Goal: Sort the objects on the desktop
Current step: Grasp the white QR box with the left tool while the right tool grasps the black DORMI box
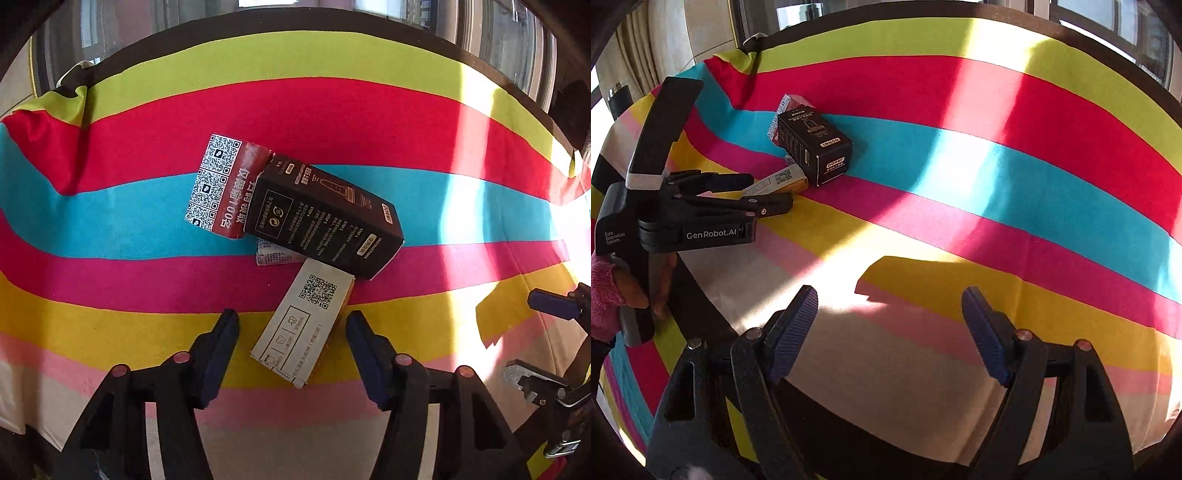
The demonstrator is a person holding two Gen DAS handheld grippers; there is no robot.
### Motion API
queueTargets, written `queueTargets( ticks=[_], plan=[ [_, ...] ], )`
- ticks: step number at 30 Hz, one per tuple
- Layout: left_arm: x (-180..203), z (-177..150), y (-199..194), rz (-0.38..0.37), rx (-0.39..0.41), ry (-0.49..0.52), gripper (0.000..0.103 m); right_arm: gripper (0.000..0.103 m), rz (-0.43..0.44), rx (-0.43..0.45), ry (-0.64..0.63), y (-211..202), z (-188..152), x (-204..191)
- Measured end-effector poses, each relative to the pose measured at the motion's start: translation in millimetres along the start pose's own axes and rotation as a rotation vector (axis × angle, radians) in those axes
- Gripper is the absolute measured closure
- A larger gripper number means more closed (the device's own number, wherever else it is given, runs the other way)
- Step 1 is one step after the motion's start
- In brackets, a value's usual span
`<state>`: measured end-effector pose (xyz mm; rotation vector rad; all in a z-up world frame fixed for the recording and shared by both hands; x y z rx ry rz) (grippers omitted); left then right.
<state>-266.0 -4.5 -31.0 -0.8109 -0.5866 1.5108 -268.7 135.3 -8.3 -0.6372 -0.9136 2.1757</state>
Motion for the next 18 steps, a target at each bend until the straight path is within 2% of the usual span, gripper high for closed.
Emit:
queueTargets(
  ticks=[3, 8, 12, 13, 15, 18],
  plan=[
    [-11.7, -14.4, -10.7, -0.013, -0.015, -0.027, 0.070, 0.021, 0.030, 0.010, -0.039, 18.5, 24.6, -6.2],
    [-45.9, -53.5, -37.7, 0.026, -0.013, -0.077, 0.070, 0.021, 0.111, 0.015, -0.130, 50.3, 64.2, -26.7],
    [-70.3, -69.1, -47.4, 0.020, -0.010, -0.134, 0.070, 0.021, 0.086, -0.024, -0.204, 77.0, 79.8, -41.9],
    [-73.3, -70.0, -47.9, 0.020, -0.012, -0.141, 0.070, 0.029, 0.067, -0.023, -0.229, 80.1, 80.8, -46.1],
    [-76.5, -68.4, -46.9, 0.004, -0.012, -0.155, 0.070, 0.057, 0.036, -0.004, -0.256, 75.7, 78.4, -53.0],
    [-74.3, -69.8, -48.9, 0.010, -0.008, -0.151, 0.070, 0.060, 0.032, -0.017, -0.257, 56.1, 61.3, -65.1]
  ],
)
Point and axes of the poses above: each gripper's, at about its wrist camera, not at the fingertips, and y roughly the way its jaws point, x to its right, z to its top, the point moved 4 cm from there along y, roughly the way its jaws point, and after that the axes turned 10 degrees about z, right-handed, at the moved point
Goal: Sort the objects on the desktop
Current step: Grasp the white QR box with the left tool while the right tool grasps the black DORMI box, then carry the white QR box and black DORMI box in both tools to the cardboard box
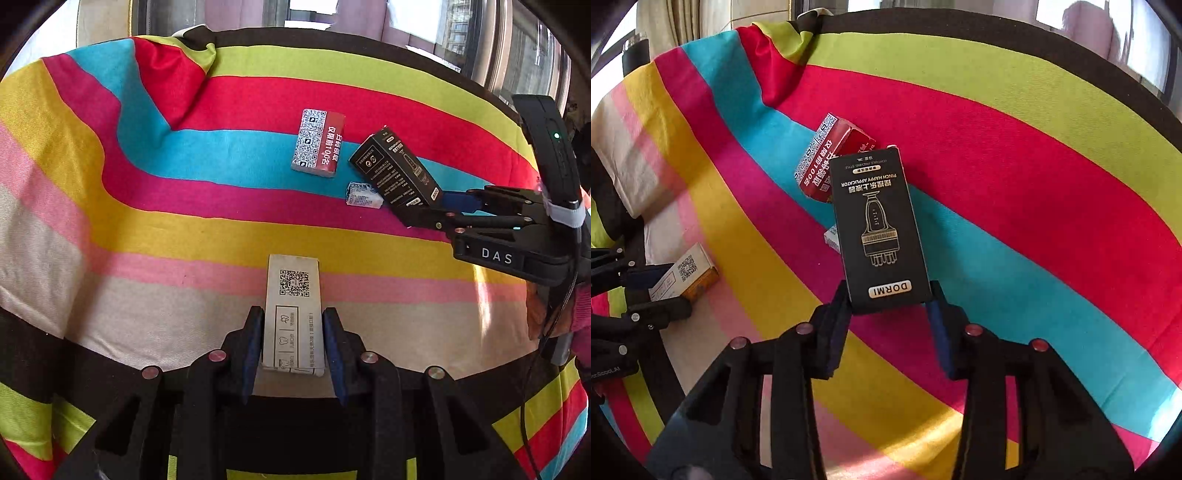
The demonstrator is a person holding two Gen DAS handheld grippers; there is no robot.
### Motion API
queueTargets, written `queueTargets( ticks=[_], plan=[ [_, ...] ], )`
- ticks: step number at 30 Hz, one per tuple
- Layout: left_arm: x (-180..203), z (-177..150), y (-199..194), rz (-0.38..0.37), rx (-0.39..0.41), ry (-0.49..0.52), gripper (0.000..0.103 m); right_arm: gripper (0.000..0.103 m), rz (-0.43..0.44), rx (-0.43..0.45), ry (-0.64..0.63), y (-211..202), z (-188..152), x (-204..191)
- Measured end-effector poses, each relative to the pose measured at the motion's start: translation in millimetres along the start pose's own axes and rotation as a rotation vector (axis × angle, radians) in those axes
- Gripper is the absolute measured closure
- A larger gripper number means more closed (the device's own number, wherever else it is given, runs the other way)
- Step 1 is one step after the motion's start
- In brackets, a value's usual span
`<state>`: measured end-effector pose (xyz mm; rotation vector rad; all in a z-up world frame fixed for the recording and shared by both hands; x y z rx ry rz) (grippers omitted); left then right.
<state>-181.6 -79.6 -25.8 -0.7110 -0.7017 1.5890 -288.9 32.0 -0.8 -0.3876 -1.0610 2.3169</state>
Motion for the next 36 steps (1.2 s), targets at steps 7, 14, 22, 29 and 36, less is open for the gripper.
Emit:
queueTargets(
  ticks=[7, 14, 22, 29, 36],
  plan=[
    [10.6, -17.2, -18.3, -0.038, -0.026, -0.012, 0.070, 0.060, 0.006, -0.053, 0.030, -61.0, -68.2, -31.3],
    [12.9, -58.2, -53.9, -0.041, -0.024, -0.006, 0.070, 0.060, 0.004, -0.052, 0.047, -110.3, -120.7, -69.1],
    [9.5, -96.3, -98.5, -0.038, 0.000, -0.013, 0.070, 0.060, -0.007, -0.020, 0.080, -136.7, -150.5, -107.8],
    [-5.2, -129.4, -129.5, -0.022, 0.003, -0.022, 0.070, 0.059, 0.026, 0.002, 0.110, -150.0, -173.2, -136.5],
    [-22.3, -153.6, -152.9, -0.005, 0.017, -0.083, 0.070, 0.059, 0.061, 0.004, 0.126, -154.7, -191.3, -159.8]
  ],
)
Point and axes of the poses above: each gripper's, at about its wrist camera, not at the fingertips, and y roughly the way its jaws point, x to its right, z to its top, the point moved 4 cm from there along y, roughly the way its jaws point, and after that the axes turned 10 degrees about z, right-handed, at the moved point
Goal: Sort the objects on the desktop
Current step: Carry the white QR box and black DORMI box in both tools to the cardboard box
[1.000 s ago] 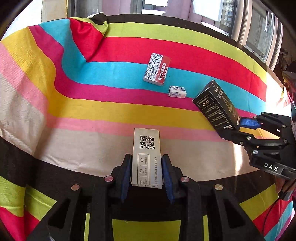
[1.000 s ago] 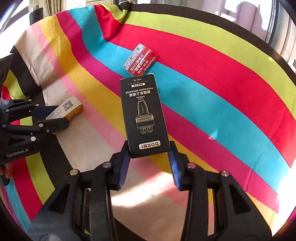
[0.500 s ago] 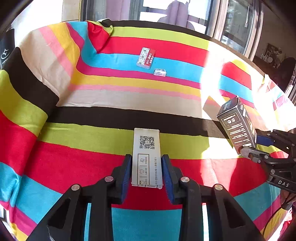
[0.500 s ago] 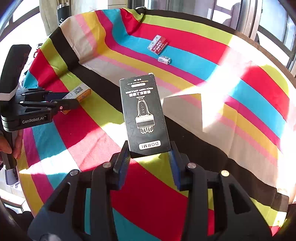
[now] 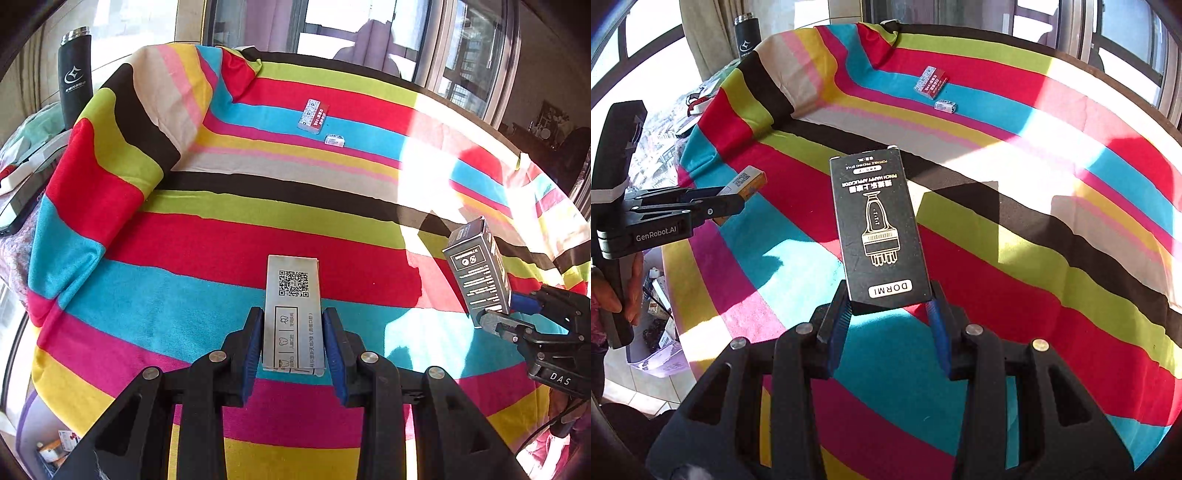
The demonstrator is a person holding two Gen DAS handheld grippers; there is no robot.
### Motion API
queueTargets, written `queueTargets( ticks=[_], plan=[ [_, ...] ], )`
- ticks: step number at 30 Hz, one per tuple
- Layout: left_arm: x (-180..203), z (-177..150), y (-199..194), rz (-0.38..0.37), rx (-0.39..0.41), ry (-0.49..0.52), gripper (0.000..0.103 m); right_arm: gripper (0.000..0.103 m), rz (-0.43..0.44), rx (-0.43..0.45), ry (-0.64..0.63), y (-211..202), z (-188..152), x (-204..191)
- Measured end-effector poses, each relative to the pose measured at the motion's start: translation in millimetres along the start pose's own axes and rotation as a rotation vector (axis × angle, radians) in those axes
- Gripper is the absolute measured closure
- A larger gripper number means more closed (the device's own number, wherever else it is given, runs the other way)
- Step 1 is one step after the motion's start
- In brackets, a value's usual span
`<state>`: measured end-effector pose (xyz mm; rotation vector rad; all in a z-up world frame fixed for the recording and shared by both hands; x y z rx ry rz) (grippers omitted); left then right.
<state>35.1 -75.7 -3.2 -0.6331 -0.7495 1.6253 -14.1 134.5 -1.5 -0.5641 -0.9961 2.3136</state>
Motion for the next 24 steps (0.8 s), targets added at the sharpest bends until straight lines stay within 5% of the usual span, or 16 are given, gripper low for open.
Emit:
queueTargets(
  ticks=[17, 24],
  plan=[
    [-59.4, -39.9, -79.0, 0.063, 0.044, -0.128, 0.070, 0.060, 0.124, -0.001, -0.122, 7.0, -13.8, -79.2],
    [-110.1, -62.5, -93.9, 0.157, 0.039, -0.223, 0.070, 0.061, 0.180, 0.029, -0.220, 13.5, -6.1, -126.9]
  ],
)
Point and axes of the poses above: each gripper's, at about its wrist camera, not at the fingertips, and y roughly the way its jaws point, x to its right, z to its top, the point moved 4 cm from there along y, roughly the way its jaws point, and after that the axes turned 10 degrees about z, right-handed, at the moved point
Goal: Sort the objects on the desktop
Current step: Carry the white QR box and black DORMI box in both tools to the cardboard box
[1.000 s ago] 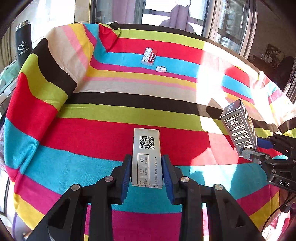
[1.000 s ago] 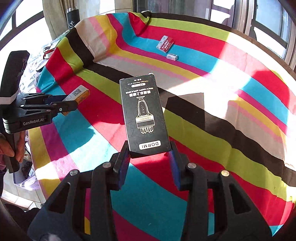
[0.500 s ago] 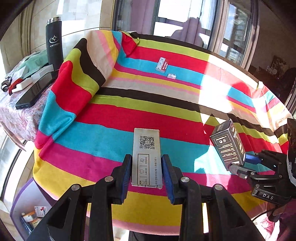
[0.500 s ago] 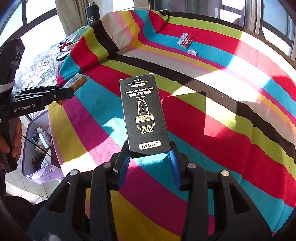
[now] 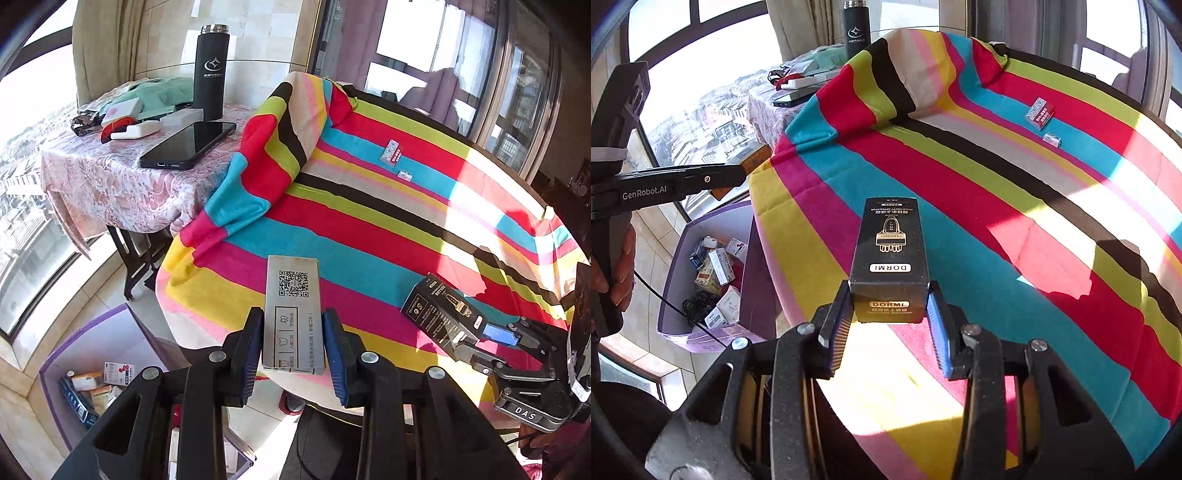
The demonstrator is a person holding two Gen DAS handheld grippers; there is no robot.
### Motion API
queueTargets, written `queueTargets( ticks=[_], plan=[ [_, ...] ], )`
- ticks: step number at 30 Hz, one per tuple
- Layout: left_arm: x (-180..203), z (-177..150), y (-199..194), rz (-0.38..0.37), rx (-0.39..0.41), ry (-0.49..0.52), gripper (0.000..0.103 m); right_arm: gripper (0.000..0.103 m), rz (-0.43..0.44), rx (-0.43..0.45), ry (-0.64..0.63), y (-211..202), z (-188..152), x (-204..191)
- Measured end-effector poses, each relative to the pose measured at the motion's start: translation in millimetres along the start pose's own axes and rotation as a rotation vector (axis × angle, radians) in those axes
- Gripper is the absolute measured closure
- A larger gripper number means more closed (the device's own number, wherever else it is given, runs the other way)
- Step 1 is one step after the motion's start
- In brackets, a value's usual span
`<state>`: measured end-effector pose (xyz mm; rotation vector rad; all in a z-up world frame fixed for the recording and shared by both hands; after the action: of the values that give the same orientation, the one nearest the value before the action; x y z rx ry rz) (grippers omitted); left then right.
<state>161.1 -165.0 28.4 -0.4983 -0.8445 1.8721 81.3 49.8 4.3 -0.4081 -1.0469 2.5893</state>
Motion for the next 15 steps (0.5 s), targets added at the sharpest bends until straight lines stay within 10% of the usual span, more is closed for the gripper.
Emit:
queueTargets(
  ticks=[15],
  plan=[
    [-69.2, -12.7, 8.3, 0.078, -0.014, -0.126, 0.070, 0.062, 0.004, 0.005, -0.021, 9.6, 14.3, -16.9]
  ],
)
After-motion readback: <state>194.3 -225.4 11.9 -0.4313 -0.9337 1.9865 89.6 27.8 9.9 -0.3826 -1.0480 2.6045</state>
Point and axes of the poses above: each gripper's, at about its wrist camera, not at the fingertips, and y roughly the way its jaws point, x to its right, z to its top, the point moved 4 cm from there along y, roughly the way its jaws point, and after that the axes turned 10 degrees about z, right-handed, at the moved point
